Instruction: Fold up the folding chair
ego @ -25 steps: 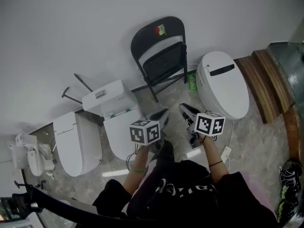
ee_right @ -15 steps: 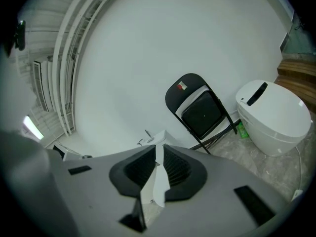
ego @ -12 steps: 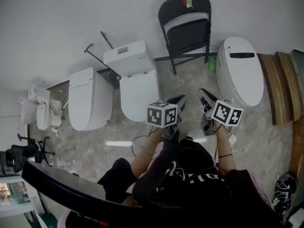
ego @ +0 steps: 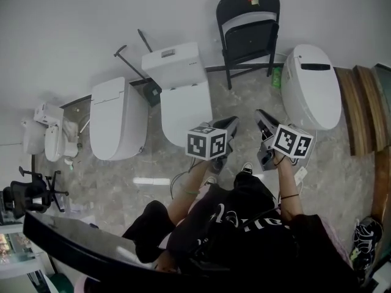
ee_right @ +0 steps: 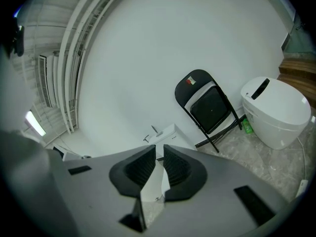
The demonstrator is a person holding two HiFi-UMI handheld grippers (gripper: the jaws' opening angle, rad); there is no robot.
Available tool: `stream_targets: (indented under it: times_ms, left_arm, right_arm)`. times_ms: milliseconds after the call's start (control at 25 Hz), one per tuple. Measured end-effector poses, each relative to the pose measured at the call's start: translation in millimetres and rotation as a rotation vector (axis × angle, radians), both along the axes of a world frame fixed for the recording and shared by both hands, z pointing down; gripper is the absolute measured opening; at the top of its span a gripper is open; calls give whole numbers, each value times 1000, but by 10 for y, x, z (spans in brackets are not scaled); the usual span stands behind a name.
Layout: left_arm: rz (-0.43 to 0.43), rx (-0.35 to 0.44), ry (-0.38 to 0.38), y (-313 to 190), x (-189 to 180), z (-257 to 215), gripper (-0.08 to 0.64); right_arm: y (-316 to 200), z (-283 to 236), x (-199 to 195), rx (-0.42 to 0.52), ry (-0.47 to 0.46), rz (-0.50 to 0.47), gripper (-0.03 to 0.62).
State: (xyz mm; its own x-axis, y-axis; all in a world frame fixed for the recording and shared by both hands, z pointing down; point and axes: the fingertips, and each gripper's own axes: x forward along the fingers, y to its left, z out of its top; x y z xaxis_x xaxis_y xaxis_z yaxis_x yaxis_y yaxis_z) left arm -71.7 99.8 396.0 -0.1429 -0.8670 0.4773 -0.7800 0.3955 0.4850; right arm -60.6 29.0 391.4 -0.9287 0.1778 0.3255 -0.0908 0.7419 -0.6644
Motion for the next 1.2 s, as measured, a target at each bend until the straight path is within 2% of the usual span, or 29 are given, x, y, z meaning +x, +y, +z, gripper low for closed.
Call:
stream_targets:
  times_ms: [160,320,560,840,1200]
  left_arm:
    - [16,22,12,604,-61,-17,8]
    - [68,25,22,1182,-61,8,8]
    - [144,24,48,1728,35,116,8]
    - [242,40,72,1740,303,154,8]
    - [315,59,52,1450,728,-11,8]
  right_arm:
    - [538,27,-27,10,1,42,58]
    - [1150,2,15,-47,-20,101,57]
    - [1710,102,223,-34,3,190,57]
    - [1911,166,492,-6,42,236,57]
    - [1721,14,880,22,17,277,57]
